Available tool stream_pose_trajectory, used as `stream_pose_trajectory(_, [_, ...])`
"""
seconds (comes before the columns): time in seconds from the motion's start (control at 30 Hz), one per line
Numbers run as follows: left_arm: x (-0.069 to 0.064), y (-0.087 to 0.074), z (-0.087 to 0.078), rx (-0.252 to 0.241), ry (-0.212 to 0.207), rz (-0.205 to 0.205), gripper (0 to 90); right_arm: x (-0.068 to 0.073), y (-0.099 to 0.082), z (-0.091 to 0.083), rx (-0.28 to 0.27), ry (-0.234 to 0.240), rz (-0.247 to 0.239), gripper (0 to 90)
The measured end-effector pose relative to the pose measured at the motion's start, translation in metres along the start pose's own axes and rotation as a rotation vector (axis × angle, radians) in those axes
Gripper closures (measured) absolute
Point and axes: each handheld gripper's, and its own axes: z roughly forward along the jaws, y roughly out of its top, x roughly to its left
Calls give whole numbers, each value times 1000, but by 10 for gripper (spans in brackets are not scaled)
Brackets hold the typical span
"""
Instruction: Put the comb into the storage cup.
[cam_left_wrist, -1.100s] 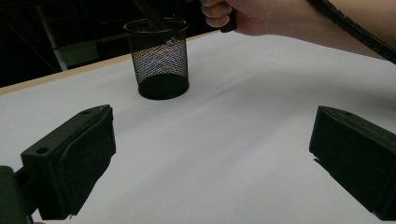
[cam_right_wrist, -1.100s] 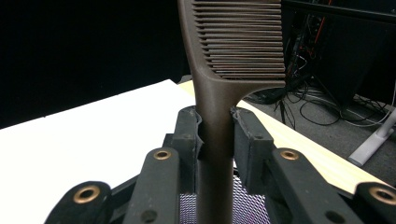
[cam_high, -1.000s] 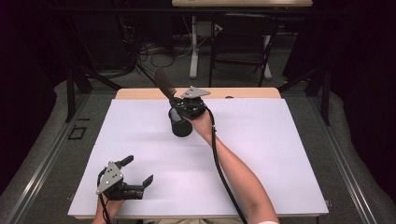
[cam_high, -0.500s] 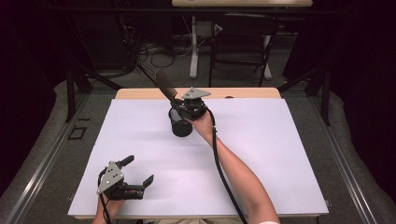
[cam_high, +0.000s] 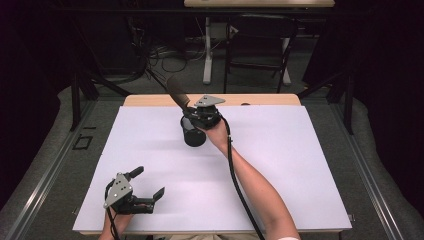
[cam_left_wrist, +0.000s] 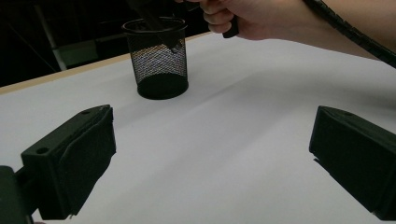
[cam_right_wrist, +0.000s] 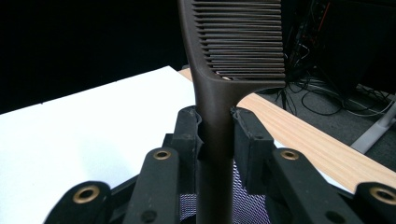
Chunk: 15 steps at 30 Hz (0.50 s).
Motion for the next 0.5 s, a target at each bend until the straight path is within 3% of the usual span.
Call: stream_pose_trajectory(0.5, [0,0,0,0,2,-1,6,-1,-4,1,14,2,4,721])
